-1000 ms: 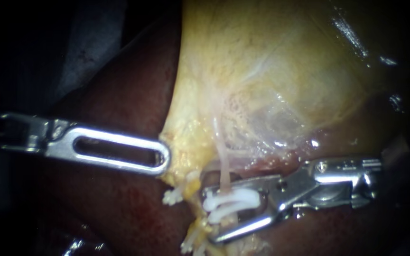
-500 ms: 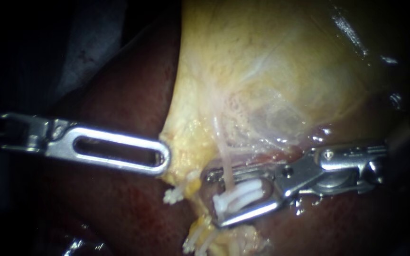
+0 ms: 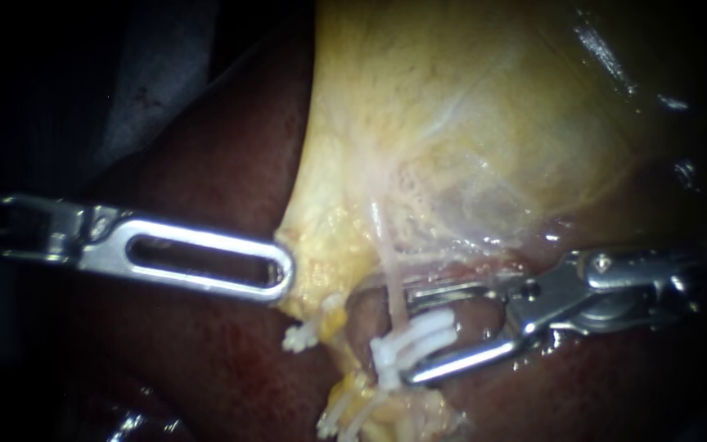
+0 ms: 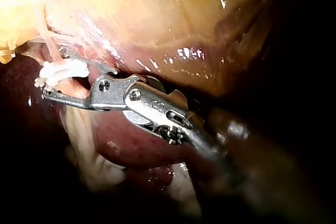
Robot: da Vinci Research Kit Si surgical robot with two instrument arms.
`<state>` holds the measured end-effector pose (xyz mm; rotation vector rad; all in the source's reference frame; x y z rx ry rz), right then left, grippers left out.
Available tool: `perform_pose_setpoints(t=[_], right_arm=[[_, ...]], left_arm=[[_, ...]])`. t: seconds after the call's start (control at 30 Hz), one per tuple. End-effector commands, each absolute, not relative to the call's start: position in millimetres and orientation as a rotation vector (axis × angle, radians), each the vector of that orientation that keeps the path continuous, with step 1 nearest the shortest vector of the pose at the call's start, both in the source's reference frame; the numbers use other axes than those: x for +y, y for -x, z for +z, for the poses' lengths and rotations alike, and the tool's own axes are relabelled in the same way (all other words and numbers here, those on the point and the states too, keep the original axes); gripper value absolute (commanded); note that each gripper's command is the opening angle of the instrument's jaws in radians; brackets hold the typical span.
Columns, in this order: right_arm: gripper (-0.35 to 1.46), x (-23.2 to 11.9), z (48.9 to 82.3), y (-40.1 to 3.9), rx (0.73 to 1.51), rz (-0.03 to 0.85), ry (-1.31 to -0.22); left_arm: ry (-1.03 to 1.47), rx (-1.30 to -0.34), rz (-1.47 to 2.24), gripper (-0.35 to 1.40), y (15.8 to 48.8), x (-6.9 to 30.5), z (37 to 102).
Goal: Going back second clip right tube
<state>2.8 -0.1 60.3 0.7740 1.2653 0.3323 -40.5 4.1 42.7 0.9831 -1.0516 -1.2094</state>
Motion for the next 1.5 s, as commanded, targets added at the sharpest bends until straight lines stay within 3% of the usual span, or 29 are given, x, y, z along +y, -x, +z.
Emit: perform_pose_setpoints(t=[0.03,0.3,0.7,1.2,1.5], right_arm=[[0.53,0.2,60.1,-2.3,1.265,0.339,-0.771],[0.53,2.5,58.1,1.0,1.262,0.39,-0.767],[0.58,5.5,53.9,2.2,1.281,0.386,-0.675],[0.6,6.0,53.6,1.6,1.283,0.39,-0.646],[0.6,5.9,53.6,1.2,1.286,0.392,-0.643]], left_arm=[[-0.983,-1.052,-1.209,-0.35,40.5,4.1,42.7],[-0.983,-1.052,-1.209,-0.35,40.5,4.1,42.8],[-0.983,-1.052,-1.209,-0.35,40.5,4.1,42.9],[-0.98,-1.052,-1.206,-0.35,40.1,4.6,44.2],[-0.975,-1.052,-1.197,-0.35,41.8,3.6,45.6]])
